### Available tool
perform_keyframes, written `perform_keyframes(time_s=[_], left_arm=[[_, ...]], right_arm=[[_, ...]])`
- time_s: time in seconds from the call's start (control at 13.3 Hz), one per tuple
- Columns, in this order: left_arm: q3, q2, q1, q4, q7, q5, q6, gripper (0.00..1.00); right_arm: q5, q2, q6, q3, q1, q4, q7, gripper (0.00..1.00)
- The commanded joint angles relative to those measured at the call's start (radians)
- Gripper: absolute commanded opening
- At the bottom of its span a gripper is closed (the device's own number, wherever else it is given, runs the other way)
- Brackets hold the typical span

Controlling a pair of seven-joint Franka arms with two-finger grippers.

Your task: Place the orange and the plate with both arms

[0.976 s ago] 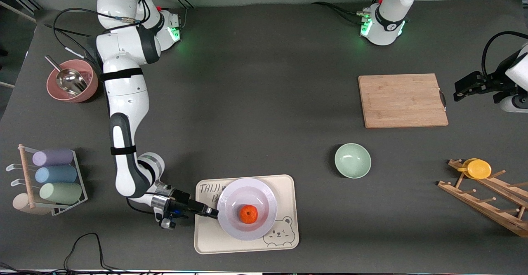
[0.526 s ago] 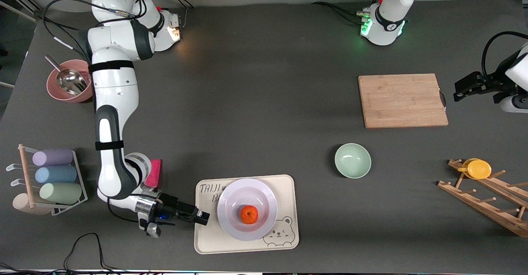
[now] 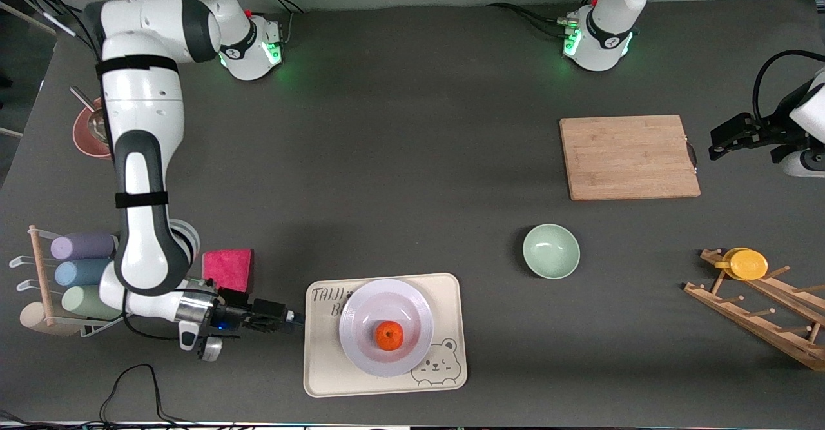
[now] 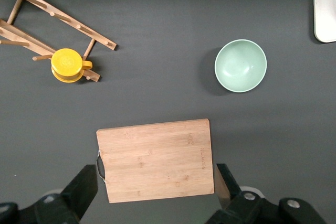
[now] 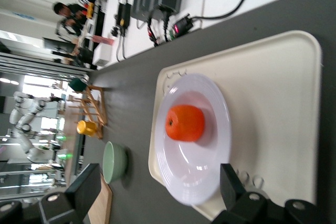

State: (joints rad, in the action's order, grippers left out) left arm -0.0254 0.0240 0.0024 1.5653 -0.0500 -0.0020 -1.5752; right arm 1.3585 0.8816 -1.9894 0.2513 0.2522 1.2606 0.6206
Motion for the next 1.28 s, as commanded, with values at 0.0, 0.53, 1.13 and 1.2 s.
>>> perform_keyframes(time_s=[0.0, 0.53, 1.13, 1.2], left_arm=[[-0.004, -0.012, 0.005, 0.015, -0.008, 0.003, -0.016, 1.00], [-0.004, -0.013, 0.004, 0.016, -0.008, 0.004, -0.023, 1.00], [-0.004, -0.013, 0.005, 0.019, -0.008, 0.003, -0.023, 1.00], [-0.004, -0.013, 0.004, 0.019, -0.008, 0.000, -0.023, 1.00]], right_arm=[[-0.268, -0.195, -0.005, 0.014, 0.019, 0.172, -0.149, 1.00], [-0.989, -0.608, 0.030, 0.016, 0.068, 0.468, -0.422, 1.00], [-1.269, -0.846, 0.339, 0.028, 0.070, 0.468, -0.539, 1.00], [-1.270, -0.848, 0.401, 0.028, 0.068, 0.454, -0.551, 1.00]])
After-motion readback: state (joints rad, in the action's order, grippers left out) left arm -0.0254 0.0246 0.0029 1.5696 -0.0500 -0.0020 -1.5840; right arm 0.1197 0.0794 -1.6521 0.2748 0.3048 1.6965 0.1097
